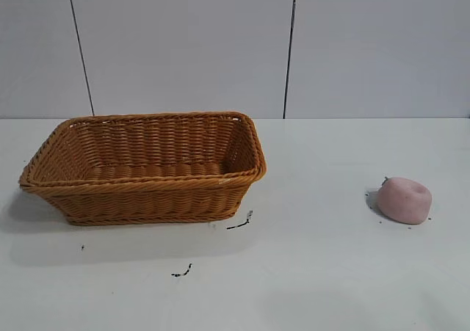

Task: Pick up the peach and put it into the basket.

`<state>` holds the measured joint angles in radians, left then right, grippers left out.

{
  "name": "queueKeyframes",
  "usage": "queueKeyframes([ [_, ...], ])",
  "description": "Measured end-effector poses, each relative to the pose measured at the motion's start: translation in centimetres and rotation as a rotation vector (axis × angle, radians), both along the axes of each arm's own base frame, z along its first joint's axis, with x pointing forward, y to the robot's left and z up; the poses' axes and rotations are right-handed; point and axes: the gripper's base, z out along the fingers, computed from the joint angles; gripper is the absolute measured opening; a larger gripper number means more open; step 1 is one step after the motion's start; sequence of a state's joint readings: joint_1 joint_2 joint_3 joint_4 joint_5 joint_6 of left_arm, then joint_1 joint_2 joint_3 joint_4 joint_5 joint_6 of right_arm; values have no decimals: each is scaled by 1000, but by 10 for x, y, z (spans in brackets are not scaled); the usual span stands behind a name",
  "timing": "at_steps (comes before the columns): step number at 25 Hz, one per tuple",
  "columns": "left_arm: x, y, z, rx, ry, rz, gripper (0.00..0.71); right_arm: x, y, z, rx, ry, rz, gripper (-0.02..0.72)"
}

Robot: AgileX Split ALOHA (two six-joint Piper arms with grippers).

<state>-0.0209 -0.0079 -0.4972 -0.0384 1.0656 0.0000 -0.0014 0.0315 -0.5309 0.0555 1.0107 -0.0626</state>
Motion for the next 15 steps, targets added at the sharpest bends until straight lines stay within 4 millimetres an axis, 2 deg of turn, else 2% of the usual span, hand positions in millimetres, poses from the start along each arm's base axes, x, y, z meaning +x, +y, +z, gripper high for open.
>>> queueKeyframes([
  [3,0,0,0,0,0,0,693,16,0,14,4,57,-2,695],
  [6,0,0,0,0,0,0,693,44,0,27,6,148,-3,695],
  [11,0,0,0,0,0,0,693,104,0,40,18,323,-11,695],
  [15,0,0,0,0,0,0,693,158,0,41,21,460,-14,695],
])
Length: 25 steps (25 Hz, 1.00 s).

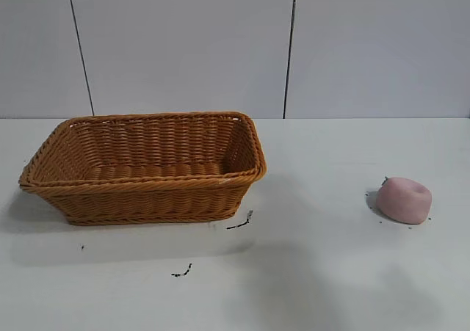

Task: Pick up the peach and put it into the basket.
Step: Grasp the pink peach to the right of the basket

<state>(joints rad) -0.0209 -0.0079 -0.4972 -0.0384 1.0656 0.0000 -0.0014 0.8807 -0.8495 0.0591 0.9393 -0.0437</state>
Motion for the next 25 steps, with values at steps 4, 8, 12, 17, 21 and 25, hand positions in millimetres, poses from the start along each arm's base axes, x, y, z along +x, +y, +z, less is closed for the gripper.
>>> queueKeyframes([
  [4,0,0,0,0,0,0,693,59,0,-14,0,143,0,695],
  [8,0,0,0,0,0,0,693,114,0,-39,1,290,1,695],
  [12,0,0,0,0,0,0,693,163,0,-70,1,402,2,695],
  [17,0,0,0,0,0,0,693,203,0,-114,1,492,1,695],
  [21,0,0,0,0,0,0,693,217,0,-151,1,538,-2,695],
  [25,0,0,0,0,0,0,693,223,-1,-172,0,557,-5,695],
])
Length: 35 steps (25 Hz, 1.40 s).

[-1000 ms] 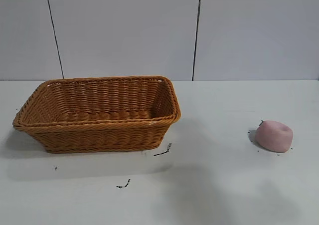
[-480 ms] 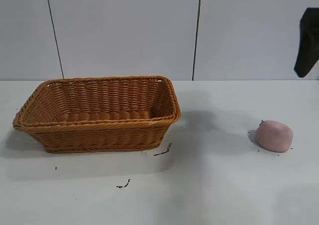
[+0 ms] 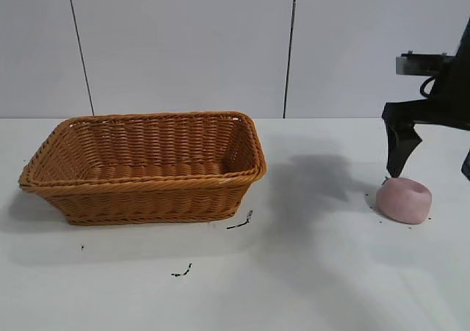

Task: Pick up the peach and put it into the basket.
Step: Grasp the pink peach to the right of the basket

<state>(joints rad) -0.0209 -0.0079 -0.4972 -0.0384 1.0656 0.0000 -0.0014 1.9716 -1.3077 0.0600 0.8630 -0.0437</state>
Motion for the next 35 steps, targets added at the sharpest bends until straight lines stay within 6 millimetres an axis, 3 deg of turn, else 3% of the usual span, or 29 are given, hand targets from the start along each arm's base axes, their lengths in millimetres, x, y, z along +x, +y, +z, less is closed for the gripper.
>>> queueKeyframes([
  [6,0,0,0,0,0,0,693,14,1,-23,14,-75,-22,695],
  [16,0,0,0,0,0,0,693,19,2,-26,31,-112,-41,695],
  [31,0,0,0,0,0,0,693,14,2,-49,32,-9,-35,695],
  [33,0,0,0,0,0,0,693,13,2,-54,31,11,-34,668],
  [35,0,0,0,0,0,0,693,14,2,-54,30,8,-34,579],
])
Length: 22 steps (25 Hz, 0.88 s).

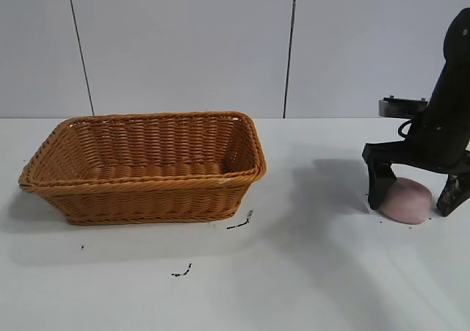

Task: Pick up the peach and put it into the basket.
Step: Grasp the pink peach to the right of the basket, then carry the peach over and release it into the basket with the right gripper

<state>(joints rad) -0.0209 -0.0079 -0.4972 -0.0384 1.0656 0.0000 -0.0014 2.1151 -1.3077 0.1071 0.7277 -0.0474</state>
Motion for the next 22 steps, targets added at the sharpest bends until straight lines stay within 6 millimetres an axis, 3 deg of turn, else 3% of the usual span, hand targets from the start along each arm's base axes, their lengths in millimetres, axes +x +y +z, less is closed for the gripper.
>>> queueKeyframes([
  [3,0,0,0,0,0,0,693,0,0,0,-5,0,4,347],
  [6,0,0,0,0,0,0,693,0,-1,4,-9,-6,9,63],
  [7,0,0,0,0,0,0,693,1,-1,6,-10,-12,10,22],
  [11,0,0,0,0,0,0,693,1,-1,16,-13,-33,12,-8],
  [14,0,0,0,0,0,0,693,6,-1,34,-13,-46,19,-8],
  [22,0,0,0,0,0,0,693,29,6,137,10,-133,49,-8],
])
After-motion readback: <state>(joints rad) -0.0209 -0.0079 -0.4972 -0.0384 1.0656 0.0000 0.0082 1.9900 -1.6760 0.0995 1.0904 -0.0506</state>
